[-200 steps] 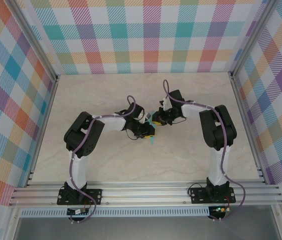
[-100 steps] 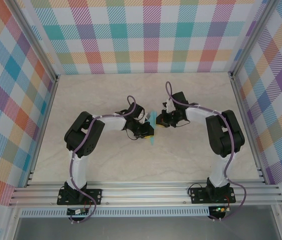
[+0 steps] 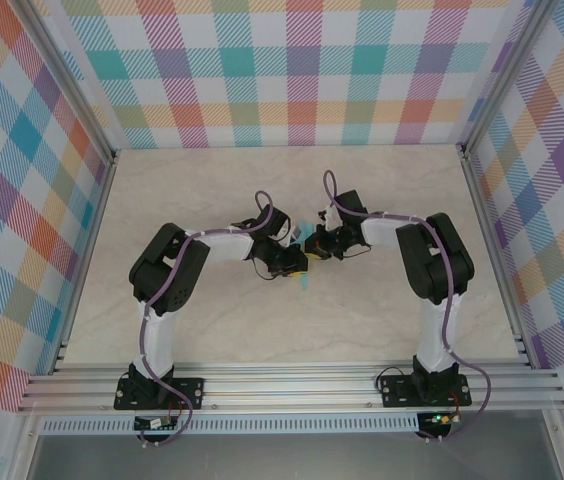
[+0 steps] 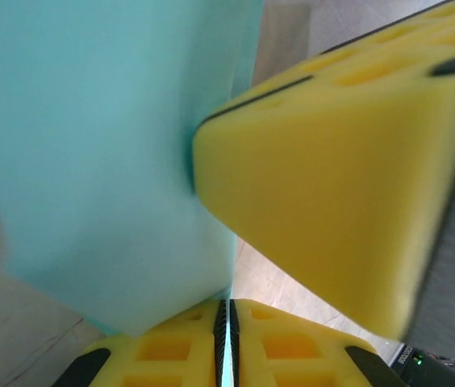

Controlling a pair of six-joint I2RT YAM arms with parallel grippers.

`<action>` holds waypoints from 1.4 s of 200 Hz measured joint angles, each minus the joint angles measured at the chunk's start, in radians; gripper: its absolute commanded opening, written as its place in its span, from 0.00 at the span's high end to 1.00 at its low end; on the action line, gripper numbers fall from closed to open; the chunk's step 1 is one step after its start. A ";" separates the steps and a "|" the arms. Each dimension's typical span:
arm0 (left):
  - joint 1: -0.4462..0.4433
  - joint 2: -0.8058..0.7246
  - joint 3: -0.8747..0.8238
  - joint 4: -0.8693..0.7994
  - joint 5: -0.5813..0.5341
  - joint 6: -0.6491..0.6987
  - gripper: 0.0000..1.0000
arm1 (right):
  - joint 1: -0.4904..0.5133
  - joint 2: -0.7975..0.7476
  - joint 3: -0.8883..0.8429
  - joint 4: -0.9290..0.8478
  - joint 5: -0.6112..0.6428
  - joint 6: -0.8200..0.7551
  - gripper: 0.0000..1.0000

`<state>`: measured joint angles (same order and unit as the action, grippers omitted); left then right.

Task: Fold a paper plane with a square sheet of paper (fold left side to right side)
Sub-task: Fold the wing for the fifth time at the center of the table.

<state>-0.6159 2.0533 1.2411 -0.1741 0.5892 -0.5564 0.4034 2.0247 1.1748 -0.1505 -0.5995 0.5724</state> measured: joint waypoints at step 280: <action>-0.003 0.000 0.002 -0.005 -0.008 0.000 0.91 | -0.058 0.044 0.157 -0.023 0.200 -0.081 0.96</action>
<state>-0.6186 2.0533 1.2427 -0.1791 0.5816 -0.5560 0.3454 2.0686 1.3319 -0.1730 -0.3996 0.4911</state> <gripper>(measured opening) 0.102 0.042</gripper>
